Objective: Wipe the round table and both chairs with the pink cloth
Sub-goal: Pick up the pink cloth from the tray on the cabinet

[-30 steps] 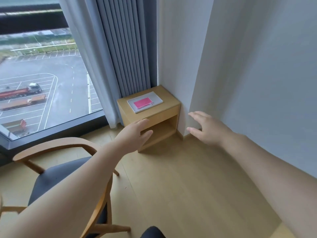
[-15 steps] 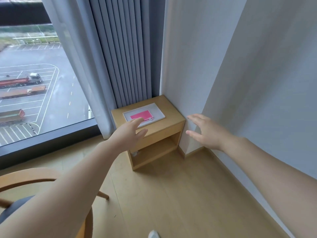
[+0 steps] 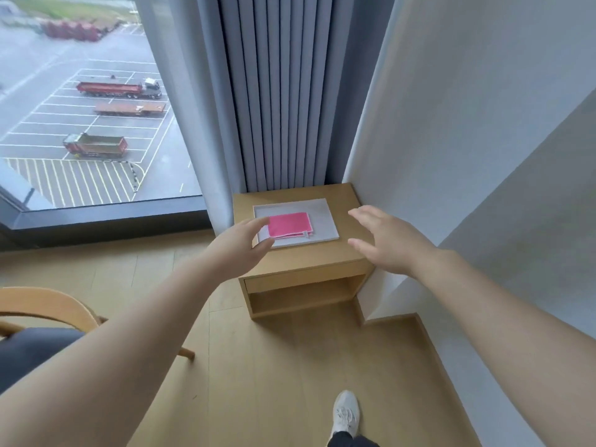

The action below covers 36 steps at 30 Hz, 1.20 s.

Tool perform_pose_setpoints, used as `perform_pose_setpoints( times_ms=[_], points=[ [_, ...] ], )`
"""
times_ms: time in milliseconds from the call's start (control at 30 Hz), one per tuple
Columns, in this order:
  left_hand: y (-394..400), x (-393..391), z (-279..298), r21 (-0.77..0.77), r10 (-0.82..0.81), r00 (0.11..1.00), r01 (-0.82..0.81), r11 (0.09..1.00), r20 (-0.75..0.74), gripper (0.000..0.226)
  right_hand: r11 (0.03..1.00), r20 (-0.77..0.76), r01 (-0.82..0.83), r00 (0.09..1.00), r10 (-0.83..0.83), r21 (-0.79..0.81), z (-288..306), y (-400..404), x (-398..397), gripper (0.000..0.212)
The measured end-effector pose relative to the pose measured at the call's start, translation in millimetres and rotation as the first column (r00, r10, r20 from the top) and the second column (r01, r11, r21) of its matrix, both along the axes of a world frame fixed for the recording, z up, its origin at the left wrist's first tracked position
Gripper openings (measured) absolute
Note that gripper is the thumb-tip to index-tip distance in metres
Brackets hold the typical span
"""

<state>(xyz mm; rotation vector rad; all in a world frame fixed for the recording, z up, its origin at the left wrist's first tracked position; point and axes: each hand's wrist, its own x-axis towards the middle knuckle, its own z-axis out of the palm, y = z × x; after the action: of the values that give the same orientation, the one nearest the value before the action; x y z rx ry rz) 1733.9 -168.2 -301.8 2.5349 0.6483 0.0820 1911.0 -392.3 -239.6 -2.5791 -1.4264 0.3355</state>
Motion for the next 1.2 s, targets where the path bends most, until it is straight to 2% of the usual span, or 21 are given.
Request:
perform_pose_setpoints(
  times_ms=[233, 500, 667, 867, 1000, 1200],
  points=[
    [12.6, 66.7, -19.9, -0.020, 0.152, 0.986, -0.154, 0.988, -0.072, 0.052, 0.985, -0.041, -0.142, 0.989, 0.139, -0.102, -33.6, 46.5, 112.4, 0.061],
    [67.7, 116.3, -60.7, -0.117, 0.252, 0.965, -0.260, 0.959, -0.079, 0.049, 0.943, -0.122, -0.232, 0.970, 0.208, -0.238, -93.0, 137.8, 174.6, 0.065],
    [135.1, 157.0, -99.2, -0.185, 0.197, 0.970, -0.221, 0.957, -0.141, 0.050, 0.920, -0.146, -0.156, 0.983, 0.110, -0.359, -135.2, 189.0, 202.8, 0.063],
    [187.3, 204.3, -155.9, -0.175, 0.113, 0.970, -0.152, 0.973, -0.214, 0.040, 0.886, -0.225, -0.146, 0.973, 0.049, -0.439, -198.9, 239.8, 233.8, 0.062],
    [205.2, 228.5, -201.4, -0.199, 0.083, 0.945, -0.152, 0.968, -0.315, 0.034, 0.856, -0.269, -0.213, 0.959, 0.090, -0.472, -246.1, 267.0, 255.5, 0.059],
    [223.6, 259.6, -278.0, -0.194, 0.126, 0.902, -0.222, 0.956, -0.414, 0.035, 0.816, -0.303, -0.282, 0.943, 0.138, -0.505, -328.4, 308.5, 287.2, 0.045]
  ],
)
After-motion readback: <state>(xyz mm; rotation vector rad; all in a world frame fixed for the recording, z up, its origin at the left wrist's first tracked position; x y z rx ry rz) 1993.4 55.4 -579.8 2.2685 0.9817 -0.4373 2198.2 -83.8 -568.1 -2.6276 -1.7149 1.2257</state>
